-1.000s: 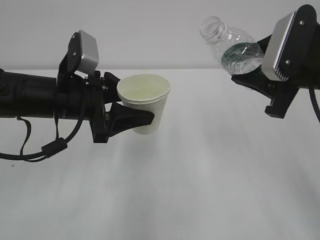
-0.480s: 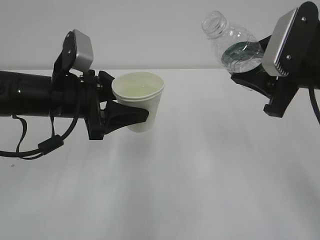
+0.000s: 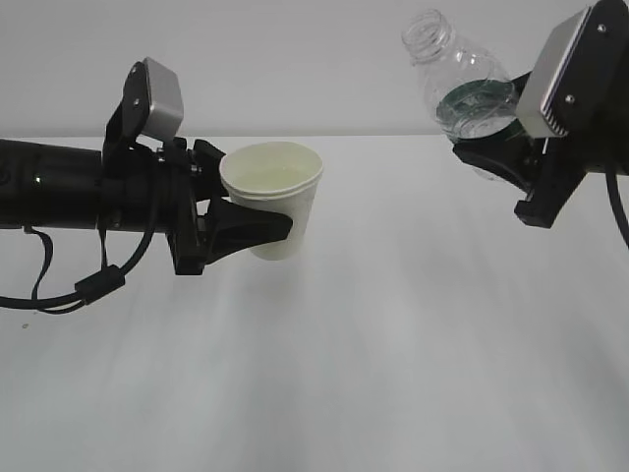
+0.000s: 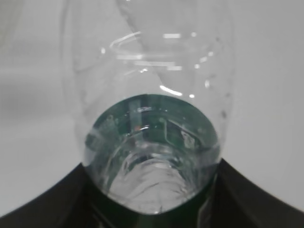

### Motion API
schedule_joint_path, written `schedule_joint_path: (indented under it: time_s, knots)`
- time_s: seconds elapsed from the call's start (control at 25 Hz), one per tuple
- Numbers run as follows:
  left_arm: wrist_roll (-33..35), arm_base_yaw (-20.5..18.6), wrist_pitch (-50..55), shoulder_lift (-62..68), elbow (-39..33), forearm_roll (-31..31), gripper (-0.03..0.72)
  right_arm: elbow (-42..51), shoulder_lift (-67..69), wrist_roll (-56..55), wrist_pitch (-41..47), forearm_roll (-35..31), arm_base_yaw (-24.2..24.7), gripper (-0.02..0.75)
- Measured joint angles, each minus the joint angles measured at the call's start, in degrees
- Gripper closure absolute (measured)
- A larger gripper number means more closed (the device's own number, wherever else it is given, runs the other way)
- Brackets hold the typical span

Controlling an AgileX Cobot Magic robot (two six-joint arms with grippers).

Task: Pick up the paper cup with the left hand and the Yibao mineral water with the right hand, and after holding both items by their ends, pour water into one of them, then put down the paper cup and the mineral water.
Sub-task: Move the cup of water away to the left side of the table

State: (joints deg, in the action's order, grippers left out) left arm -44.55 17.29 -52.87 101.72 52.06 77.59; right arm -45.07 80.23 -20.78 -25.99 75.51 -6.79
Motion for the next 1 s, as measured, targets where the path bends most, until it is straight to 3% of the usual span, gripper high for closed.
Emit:
schedule_joint_path:
  time_s: [1.0]
  knots:
    - [-0.1, 0.0, 0.0, 0.0, 0.0, 0.1, 0.222, 0.0, 0.0, -11.8, -0.5, -0.1, 0.0, 0.302]
